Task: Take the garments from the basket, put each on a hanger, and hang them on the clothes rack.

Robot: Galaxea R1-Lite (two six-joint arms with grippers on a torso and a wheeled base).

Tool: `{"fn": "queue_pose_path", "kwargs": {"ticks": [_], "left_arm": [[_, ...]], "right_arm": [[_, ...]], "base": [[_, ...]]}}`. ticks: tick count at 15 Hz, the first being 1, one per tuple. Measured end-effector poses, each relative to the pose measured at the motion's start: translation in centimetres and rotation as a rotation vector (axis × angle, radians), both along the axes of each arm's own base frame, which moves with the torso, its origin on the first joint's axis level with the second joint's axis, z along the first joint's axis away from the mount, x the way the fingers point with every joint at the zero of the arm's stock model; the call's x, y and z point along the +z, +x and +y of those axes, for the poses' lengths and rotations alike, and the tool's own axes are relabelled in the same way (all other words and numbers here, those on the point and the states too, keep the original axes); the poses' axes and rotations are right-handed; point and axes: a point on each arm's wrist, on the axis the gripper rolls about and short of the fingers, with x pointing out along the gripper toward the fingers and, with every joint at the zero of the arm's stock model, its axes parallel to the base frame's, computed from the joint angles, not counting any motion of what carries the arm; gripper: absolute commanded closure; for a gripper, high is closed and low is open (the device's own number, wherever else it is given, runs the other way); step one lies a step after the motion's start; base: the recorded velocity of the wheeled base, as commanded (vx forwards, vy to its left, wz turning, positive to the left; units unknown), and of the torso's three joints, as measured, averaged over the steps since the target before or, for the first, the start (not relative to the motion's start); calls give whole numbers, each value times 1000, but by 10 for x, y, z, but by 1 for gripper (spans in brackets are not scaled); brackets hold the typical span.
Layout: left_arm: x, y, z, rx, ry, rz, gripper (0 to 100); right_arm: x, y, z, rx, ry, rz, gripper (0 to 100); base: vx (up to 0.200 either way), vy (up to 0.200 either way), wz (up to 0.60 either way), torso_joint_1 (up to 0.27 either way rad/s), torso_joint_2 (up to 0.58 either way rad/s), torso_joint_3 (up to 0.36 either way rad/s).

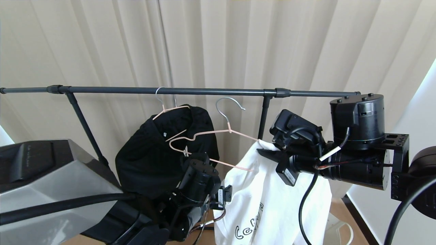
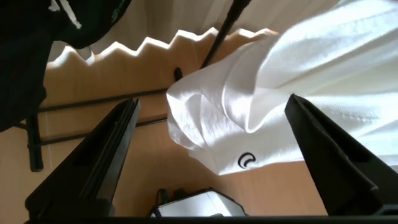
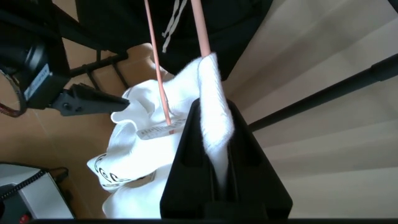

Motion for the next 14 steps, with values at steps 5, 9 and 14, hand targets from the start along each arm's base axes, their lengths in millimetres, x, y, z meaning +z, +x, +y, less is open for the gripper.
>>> {"fn": "queue_pose_path", "kwargs": {"ticks": [5, 9, 14], "left_arm": [[-15, 8, -6, 18, 11, -1, 0], [-23, 6, -3, 23, 27, 21, 100], [-17, 3, 3, 50, 29, -12, 100]], "right_arm": [[7, -7, 0, 14, 13, -18, 100], [11, -10, -2, 12, 22, -29, 100], [6, -10, -9, -20, 34, 3, 100]], "base": [[0, 0, 0, 0, 0, 0], [0, 0, 0, 0, 0, 0], [0, 0, 0, 0, 0, 0]]}}
